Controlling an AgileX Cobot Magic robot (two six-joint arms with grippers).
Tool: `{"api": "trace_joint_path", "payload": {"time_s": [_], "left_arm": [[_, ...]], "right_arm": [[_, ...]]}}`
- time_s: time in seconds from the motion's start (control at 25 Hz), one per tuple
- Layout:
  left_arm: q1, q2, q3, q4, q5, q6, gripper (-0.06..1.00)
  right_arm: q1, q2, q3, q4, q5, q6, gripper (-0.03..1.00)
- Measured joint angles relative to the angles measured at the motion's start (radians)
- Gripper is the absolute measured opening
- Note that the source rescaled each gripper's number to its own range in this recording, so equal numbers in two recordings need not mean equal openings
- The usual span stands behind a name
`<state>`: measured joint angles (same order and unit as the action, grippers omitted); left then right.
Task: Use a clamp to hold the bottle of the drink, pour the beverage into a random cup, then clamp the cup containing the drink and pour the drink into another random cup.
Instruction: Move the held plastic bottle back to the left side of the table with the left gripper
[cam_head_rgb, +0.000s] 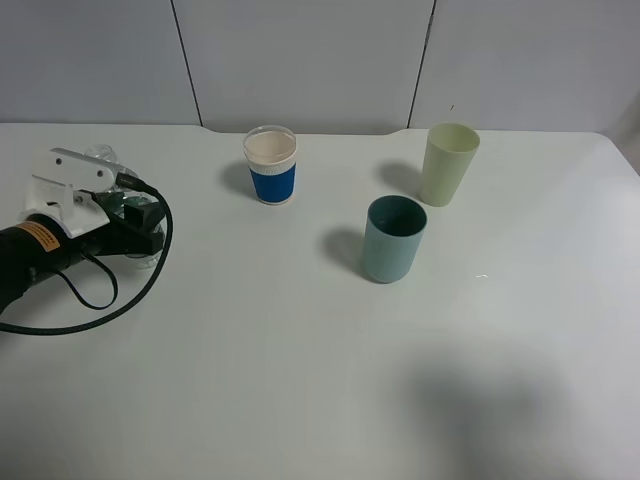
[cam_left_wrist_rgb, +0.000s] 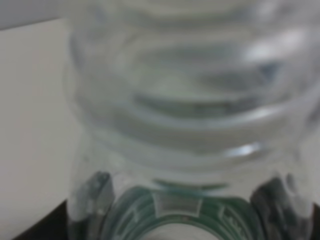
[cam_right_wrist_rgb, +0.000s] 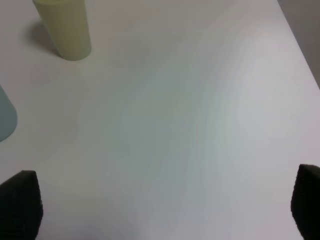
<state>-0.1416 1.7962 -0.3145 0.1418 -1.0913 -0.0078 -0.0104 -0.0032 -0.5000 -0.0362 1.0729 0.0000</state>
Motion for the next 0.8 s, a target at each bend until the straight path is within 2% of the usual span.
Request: {"api": "trace_joint_path", "payload": {"time_s": [0.28, 0.8], "left_arm": [[0.0, 0.06, 0.0, 0.002, -0.058, 0.008, 0.09], [0.002, 0.064, 0.0, 0.004, -0.066, 0.008, 0.09]], "right_arm": [[0.0, 0.0, 0.0, 0.0, 0.0, 0.0, 1.0], [0.0, 0.0, 0.0, 0.0, 0.0, 0.0, 1.0]]}}
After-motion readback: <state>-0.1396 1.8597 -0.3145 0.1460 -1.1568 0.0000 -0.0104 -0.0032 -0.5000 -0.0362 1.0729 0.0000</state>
